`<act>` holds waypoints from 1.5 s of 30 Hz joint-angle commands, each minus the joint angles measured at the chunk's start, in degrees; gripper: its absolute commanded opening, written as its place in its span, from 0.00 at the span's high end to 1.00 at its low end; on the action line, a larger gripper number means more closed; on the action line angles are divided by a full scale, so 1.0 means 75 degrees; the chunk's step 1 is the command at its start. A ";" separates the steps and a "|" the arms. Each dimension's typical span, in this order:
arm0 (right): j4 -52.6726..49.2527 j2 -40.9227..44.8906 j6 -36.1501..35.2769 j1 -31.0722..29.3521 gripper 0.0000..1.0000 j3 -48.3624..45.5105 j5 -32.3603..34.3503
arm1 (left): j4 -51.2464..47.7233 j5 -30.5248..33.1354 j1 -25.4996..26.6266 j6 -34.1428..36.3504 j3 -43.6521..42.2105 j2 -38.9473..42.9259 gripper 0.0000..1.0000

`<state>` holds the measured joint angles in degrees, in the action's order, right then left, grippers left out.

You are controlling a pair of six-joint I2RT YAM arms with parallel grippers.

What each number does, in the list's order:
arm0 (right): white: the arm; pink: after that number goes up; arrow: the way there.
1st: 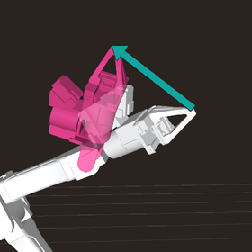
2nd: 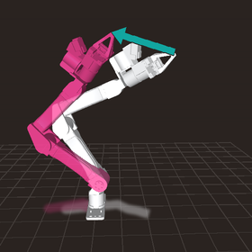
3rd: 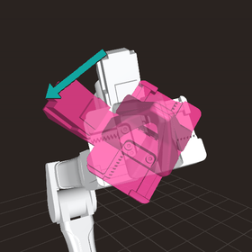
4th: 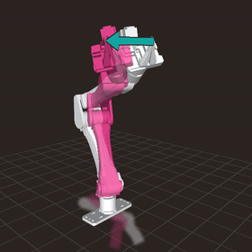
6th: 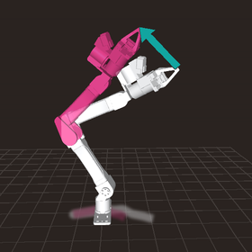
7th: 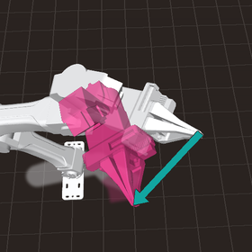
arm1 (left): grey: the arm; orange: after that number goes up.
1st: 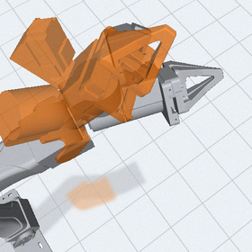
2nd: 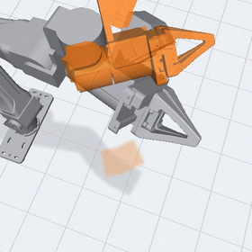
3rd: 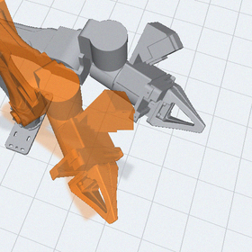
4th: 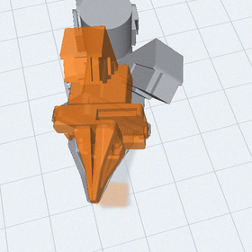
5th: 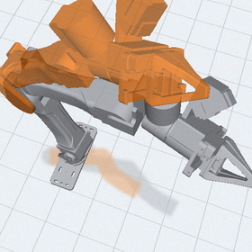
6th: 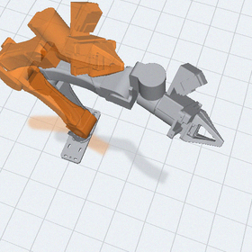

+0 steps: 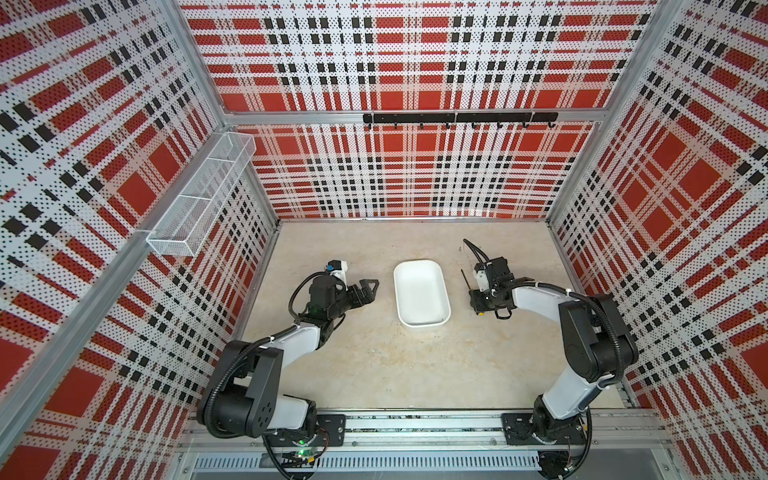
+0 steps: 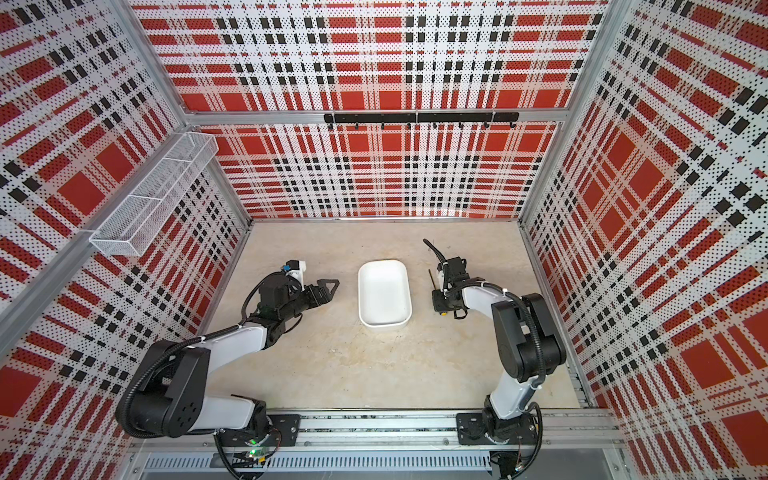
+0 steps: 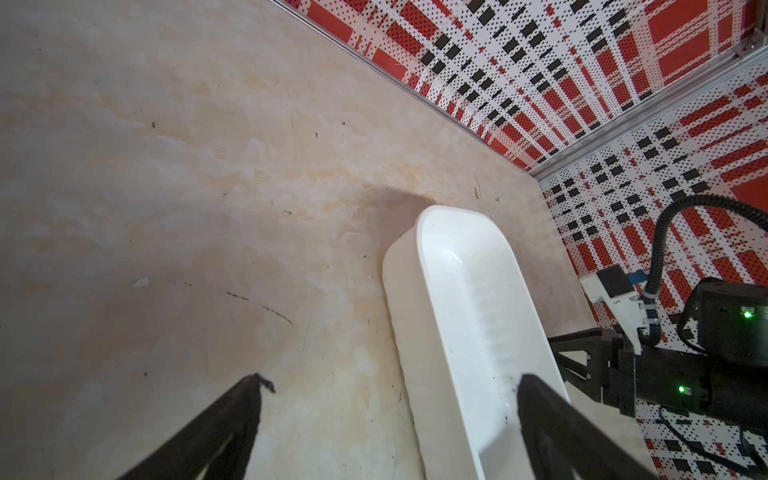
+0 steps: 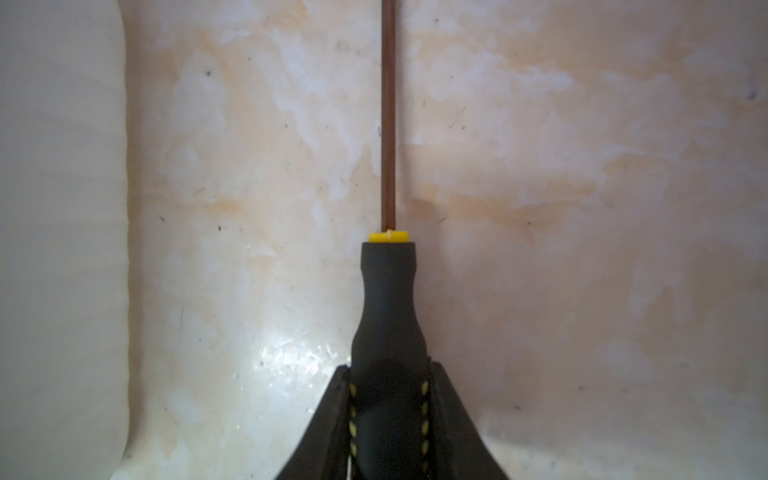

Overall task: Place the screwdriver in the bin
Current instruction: 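Lift the screwdriver with the right gripper off the table, then carry the screwdriver over the white bin and lower it inside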

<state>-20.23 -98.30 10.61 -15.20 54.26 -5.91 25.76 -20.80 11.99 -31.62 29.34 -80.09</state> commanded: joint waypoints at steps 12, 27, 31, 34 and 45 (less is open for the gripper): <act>-0.1040 0.1830 0.1113 -0.0044 1.00 0.0652 0.0682 | -0.0203 -0.0040 -0.0031 0.0199 0.0129 0.0173 0.02; 0.0479 0.3808 0.4197 -0.1595 1.00 0.0184 0.0458 | -0.0200 -0.0050 -0.0060 0.0196 0.0192 0.0072 0.02; 0.0732 0.3245 0.4510 -0.2530 1.00 0.0236 0.1272 | -0.0200 -0.0037 -0.0056 0.0184 0.0178 0.0097 0.02; 0.0538 0.2550 0.4594 -0.2950 1.00 0.0584 0.1620 | -0.0200 -0.0076 -0.0057 0.0195 0.0171 0.0109 0.02; 0.0613 0.0747 0.5171 -0.3851 1.00 0.1123 0.2173 | -0.0202 -0.0110 -0.0105 0.0266 0.0084 0.0185 0.02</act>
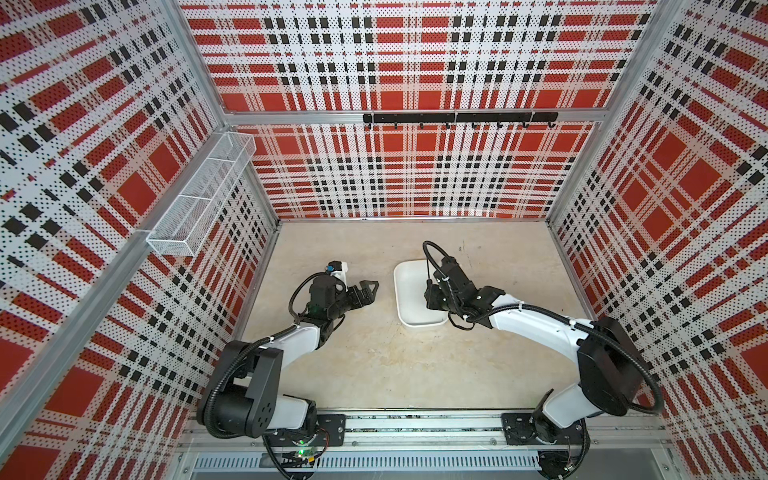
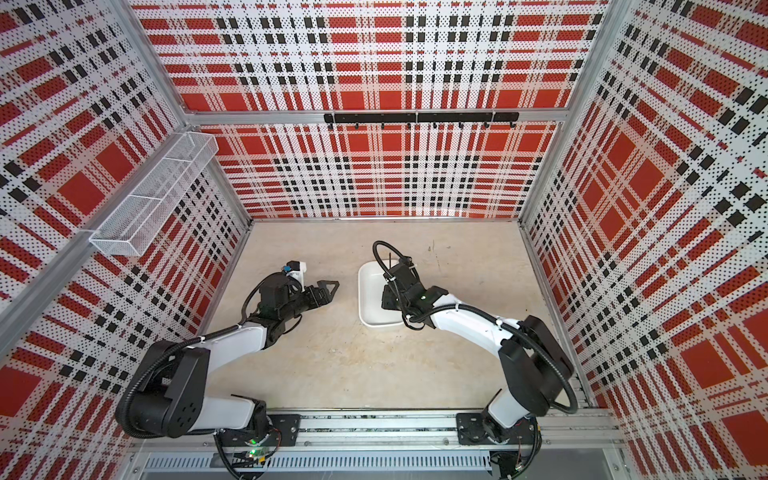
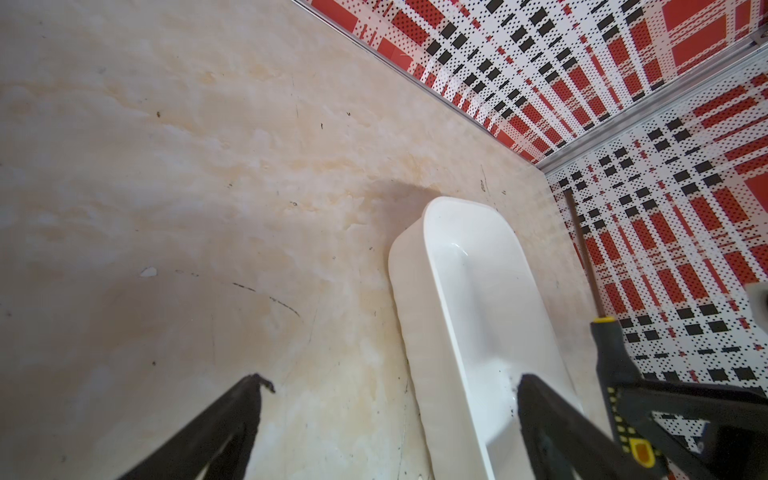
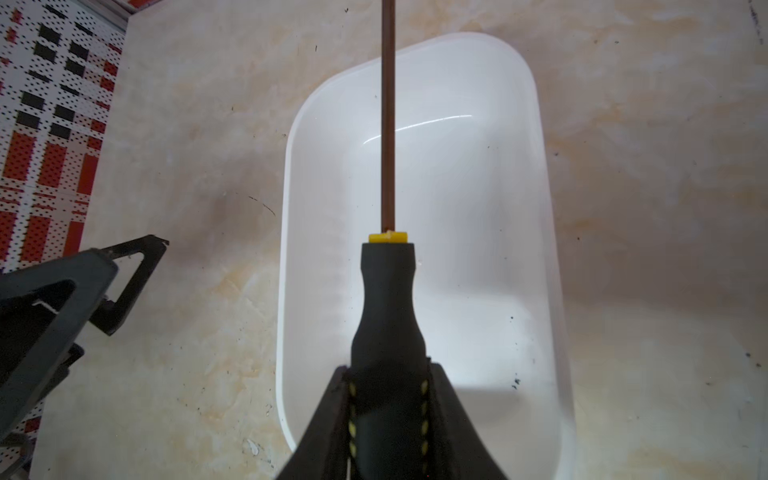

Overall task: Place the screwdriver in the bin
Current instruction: 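Carry the screwdriver over the white bin and lower it inside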

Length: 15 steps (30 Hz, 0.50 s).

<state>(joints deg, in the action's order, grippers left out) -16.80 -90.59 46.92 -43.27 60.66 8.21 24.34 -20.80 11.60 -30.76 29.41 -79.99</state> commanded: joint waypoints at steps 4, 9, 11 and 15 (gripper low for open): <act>0.0034 -0.0758 0.0316 -0.0288 1.00 0.0506 0.0445 | -0.0011 -0.0142 -0.0128 0.0186 0.0029 0.0217 0.02; -0.0206 -0.1357 0.0298 -0.0383 1.00 0.0790 0.0450 | -0.0100 -0.0145 -0.0229 0.0273 -0.0029 0.0280 0.02; -0.0215 -0.1532 0.0312 -0.0395 1.00 0.0840 0.0448 | -0.0145 -0.0145 -0.0268 0.0304 -0.0044 0.0307 0.02; -0.0244 -0.1804 0.0312 -0.0418 1.00 0.0914 0.0651 | -0.0172 -0.0179 -0.0347 0.0339 -0.0084 0.0363 0.02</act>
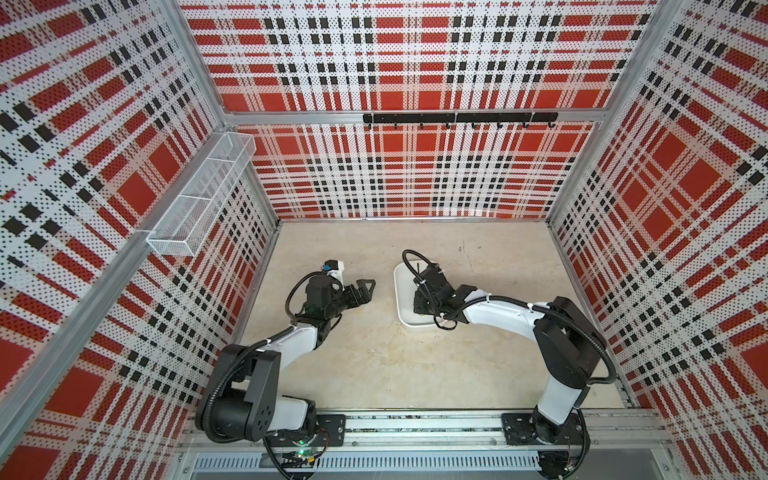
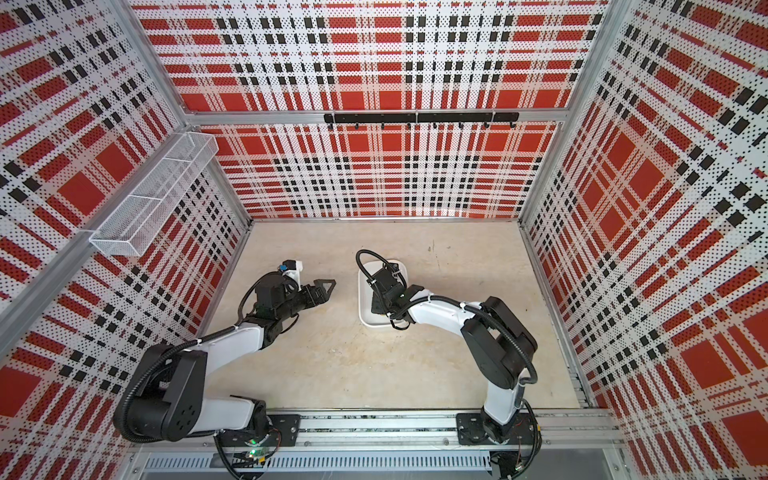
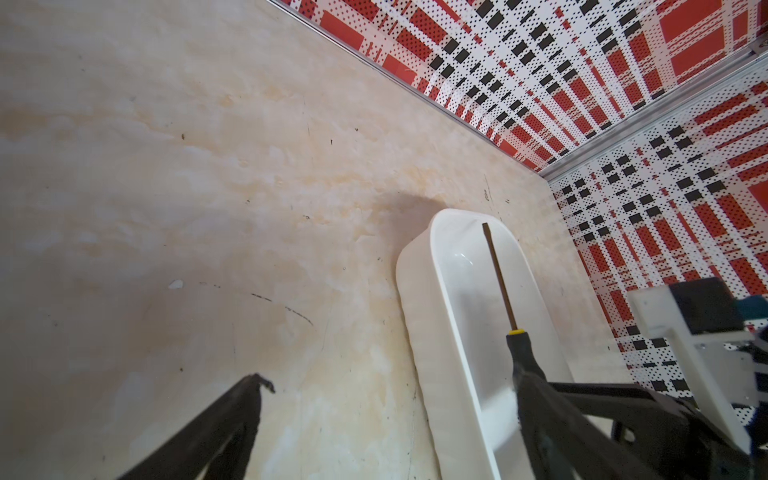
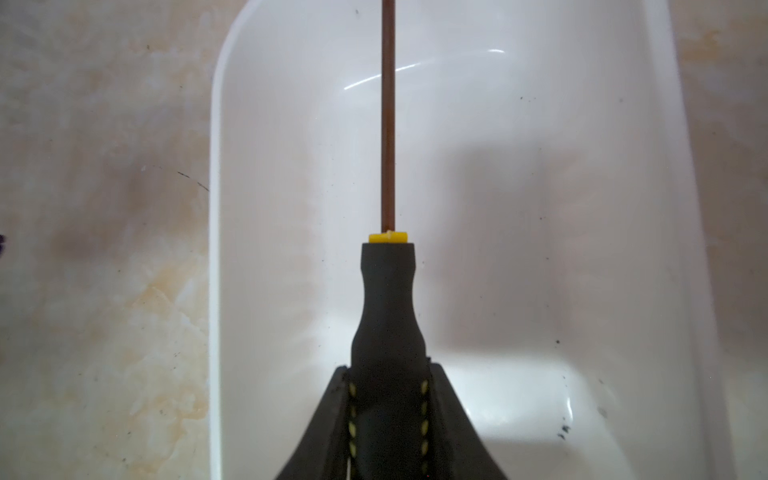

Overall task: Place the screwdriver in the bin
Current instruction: 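Carry the screwdriver over the white bin and lower it inside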

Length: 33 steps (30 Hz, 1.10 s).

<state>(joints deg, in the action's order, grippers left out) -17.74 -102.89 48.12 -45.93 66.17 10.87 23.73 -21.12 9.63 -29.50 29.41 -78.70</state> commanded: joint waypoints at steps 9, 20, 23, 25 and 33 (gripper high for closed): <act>-0.0283 -0.0810 0.0099 -0.0092 1.00 0.0392 0.0393 | -0.0117 -0.0208 -0.0206 0.0206 -0.0159 0.0238 0.02; -0.0260 -0.1209 0.0097 -0.0087 0.79 0.0480 0.0345 | -0.0216 -0.0213 -0.0241 0.0238 -0.0168 0.0303 0.02; -0.0272 -0.1229 0.0086 -0.0087 0.71 0.0502 0.0346 | -0.0257 -0.0207 -0.0259 0.0250 -0.0164 0.0338 0.02; -0.0301 -0.1225 0.0077 -0.0092 0.67 0.0534 0.0364 | -0.0292 -0.0208 -0.0276 0.0275 -0.0153 0.0345 0.02; -0.0512 -0.1100 0.0008 -0.0090 0.57 0.0668 0.0495 | -0.0398 -0.0208 -0.0335 0.0330 -0.0104 0.0385 0.02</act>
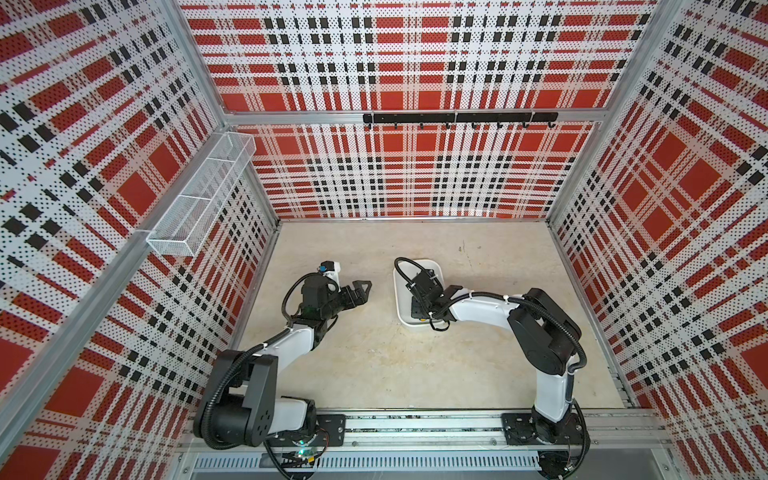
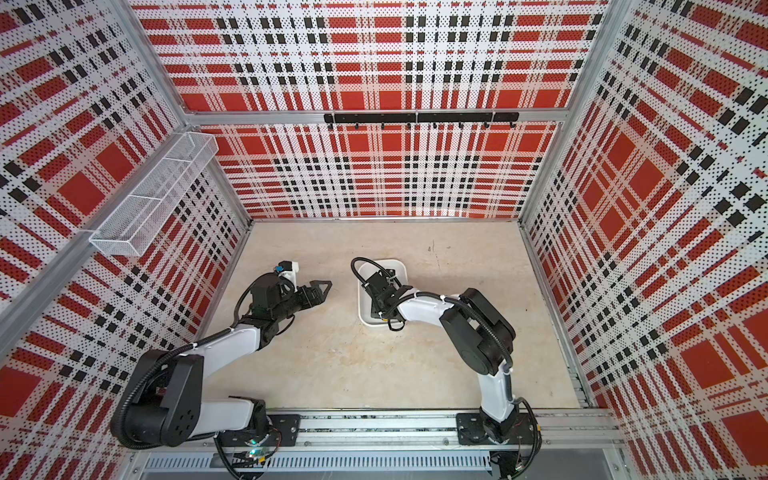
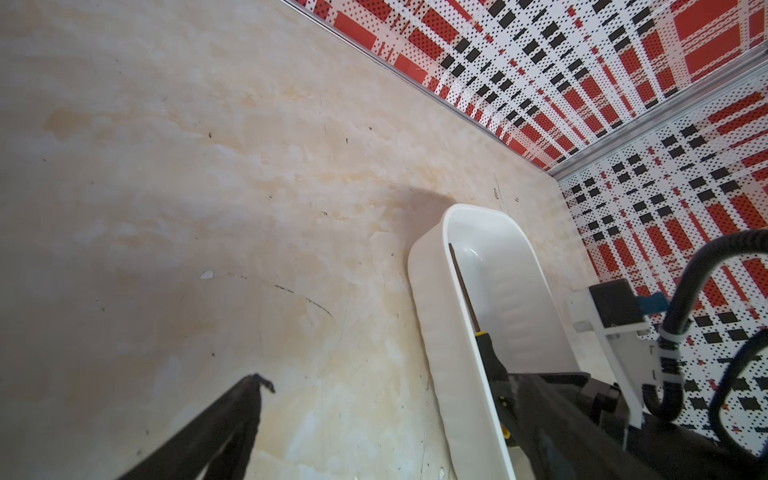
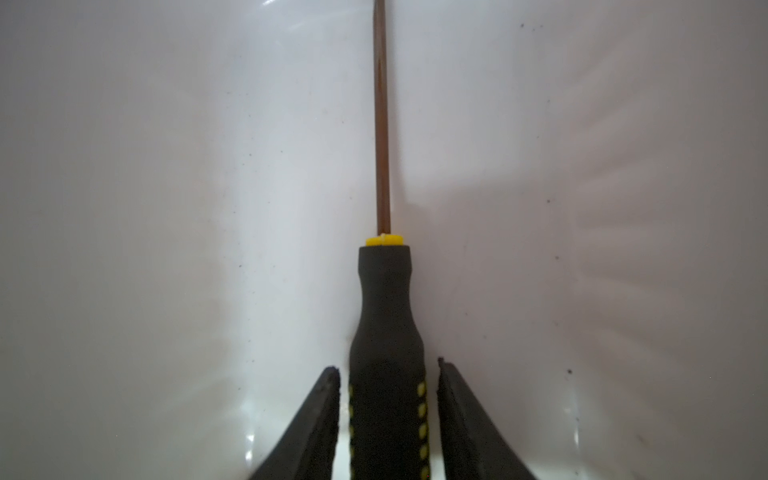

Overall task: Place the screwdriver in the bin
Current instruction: 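Open the right gripper to release the screwdriver into the bin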

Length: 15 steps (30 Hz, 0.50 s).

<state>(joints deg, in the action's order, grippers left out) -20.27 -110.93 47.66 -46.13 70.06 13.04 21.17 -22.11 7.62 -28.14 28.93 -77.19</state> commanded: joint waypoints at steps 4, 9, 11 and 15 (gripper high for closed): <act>-0.0430 0.0192 -0.0072 -0.0060 0.56 0.0316 0.0318 | -0.0112 -0.0087 -0.0078 0.0173 -0.0002 0.0189 0.02; -0.0820 0.0806 -0.0619 -0.0060 0.56 0.0561 0.0462 | -0.0296 -0.0058 -0.0102 0.0264 0.0157 0.0219 0.02; -0.0782 0.1145 -0.1102 -0.0055 0.56 0.0552 0.0447 | -0.0403 -0.0019 -0.0116 0.0337 0.0228 0.0225 0.02; -0.0462 0.2248 -0.2060 -0.0061 0.61 0.0022 0.0971 | -0.0722 0.0162 -0.0148 0.0530 0.0379 0.0315 0.02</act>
<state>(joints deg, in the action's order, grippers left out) -24.53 -100.51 38.24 -46.13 71.99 16.12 17.96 -21.76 7.03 -26.30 29.71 -76.42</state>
